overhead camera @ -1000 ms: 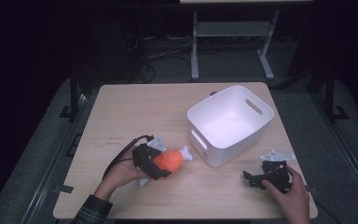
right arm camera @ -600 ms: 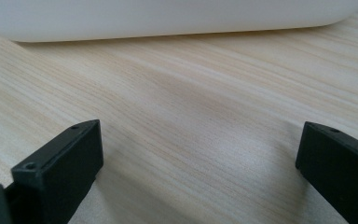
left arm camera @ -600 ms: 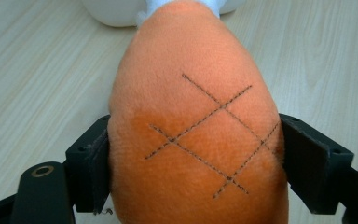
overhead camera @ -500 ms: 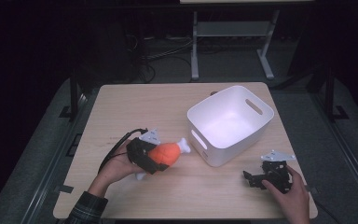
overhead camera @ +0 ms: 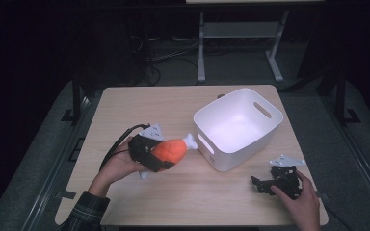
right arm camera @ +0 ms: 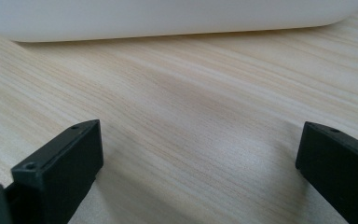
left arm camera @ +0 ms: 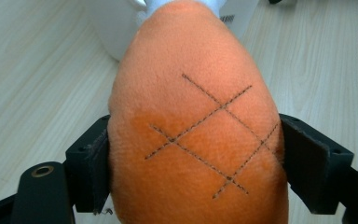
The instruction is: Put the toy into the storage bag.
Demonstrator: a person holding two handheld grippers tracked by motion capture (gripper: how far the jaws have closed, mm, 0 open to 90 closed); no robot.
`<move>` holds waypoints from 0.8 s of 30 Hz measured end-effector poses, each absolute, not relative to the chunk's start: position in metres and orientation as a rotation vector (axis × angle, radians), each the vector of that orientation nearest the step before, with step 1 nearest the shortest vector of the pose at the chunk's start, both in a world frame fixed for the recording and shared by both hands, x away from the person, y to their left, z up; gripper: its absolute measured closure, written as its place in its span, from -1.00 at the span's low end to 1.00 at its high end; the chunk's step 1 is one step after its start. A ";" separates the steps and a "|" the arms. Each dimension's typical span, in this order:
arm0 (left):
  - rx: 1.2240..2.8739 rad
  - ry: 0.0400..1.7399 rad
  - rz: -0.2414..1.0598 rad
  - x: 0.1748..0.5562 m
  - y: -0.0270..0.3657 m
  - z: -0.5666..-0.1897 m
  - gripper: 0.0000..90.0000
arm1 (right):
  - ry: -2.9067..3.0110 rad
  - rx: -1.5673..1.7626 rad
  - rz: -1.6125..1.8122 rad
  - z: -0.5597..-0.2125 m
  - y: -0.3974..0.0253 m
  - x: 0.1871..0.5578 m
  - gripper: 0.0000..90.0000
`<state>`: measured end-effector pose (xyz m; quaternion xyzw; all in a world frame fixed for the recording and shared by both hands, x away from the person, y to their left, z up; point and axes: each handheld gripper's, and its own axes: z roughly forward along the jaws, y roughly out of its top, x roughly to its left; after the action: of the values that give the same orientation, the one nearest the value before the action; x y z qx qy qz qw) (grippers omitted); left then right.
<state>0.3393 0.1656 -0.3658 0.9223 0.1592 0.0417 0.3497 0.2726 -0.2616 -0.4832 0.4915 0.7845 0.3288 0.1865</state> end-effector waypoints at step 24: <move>2.327 0.376 0.107 0.361 0.152 -0.330 -0.56 | 2.209 1.383 0.926 -0.483 -0.262 0.273 -1.00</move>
<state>0.3608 0.1523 -0.3299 0.9118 0.1475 0.0417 0.3809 0.2726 -0.2617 -0.4832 0.4913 0.7846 0.3288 0.1868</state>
